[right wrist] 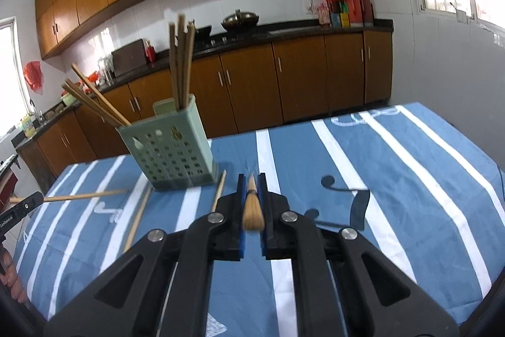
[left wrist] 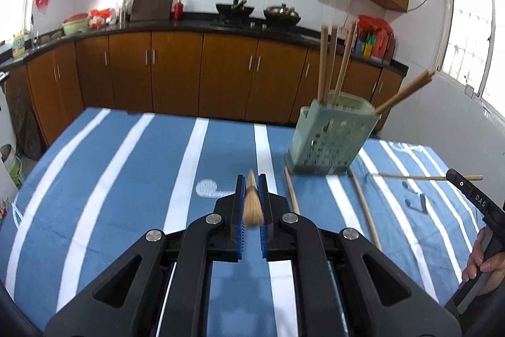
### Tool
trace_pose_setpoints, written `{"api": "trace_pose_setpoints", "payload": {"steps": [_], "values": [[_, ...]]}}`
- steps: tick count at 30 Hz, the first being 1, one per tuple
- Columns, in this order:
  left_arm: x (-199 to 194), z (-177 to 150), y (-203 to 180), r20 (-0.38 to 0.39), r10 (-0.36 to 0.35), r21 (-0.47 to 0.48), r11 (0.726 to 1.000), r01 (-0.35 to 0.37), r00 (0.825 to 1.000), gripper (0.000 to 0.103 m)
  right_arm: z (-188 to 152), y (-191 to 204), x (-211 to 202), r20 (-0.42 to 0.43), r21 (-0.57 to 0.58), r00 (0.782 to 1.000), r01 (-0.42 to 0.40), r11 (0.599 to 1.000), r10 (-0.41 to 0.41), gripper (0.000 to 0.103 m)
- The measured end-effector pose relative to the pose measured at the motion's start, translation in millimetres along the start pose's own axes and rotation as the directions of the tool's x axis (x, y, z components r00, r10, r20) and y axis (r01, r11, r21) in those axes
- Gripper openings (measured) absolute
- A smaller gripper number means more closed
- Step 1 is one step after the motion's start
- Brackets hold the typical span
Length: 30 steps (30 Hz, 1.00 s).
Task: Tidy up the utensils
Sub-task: 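Lift both held chopsticks and lower them into the green holder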
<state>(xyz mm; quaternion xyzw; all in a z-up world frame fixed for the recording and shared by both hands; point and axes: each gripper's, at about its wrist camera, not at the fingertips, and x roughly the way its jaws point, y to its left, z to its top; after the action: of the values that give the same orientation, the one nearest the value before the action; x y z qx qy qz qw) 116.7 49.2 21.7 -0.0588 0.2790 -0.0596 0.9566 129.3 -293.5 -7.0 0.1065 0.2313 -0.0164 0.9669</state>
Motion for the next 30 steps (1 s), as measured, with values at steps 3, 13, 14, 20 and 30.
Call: {"api": "trace_pose_setpoints", "payload": {"steps": [3,13,14,20,30], "values": [[-7.1,9.9,-1.5,0.031,0.003,0.006,1.0,-0.003,1.0,0.008,7.7,1.7,-6.5,0.027,-0.002,1.0,-0.013,1.0,0.013,0.008],[-28.0,42.5,-14.0,0.11,-0.025,0.059,0.998,0.019,0.994,0.008,46.9,12.7,-32.1,0.084,-0.018,0.994,-0.068,0.998,0.069,0.008],[-31.0,46.3,-16.4,0.117,-0.035,0.064,0.998,0.027,0.992,0.008,53.7,13.8,-36.7,0.086,-0.013,0.992,-0.09,0.996,0.091,0.008],[-45.7,66.8,-30.4,0.152,-0.099,0.094,0.992,0.085,0.984,0.008,86.9,27.5,-62.6,0.112,-0.013,0.974,-0.195,0.981,0.196,0.008],[-58.6,114.1,-66.7,0.27,-0.18,0.092,0.983,0.161,0.946,0.007,137.3,63.8,-80.8,0.246,-0.063,0.942,-0.22,0.973,0.229,0.008]]}}
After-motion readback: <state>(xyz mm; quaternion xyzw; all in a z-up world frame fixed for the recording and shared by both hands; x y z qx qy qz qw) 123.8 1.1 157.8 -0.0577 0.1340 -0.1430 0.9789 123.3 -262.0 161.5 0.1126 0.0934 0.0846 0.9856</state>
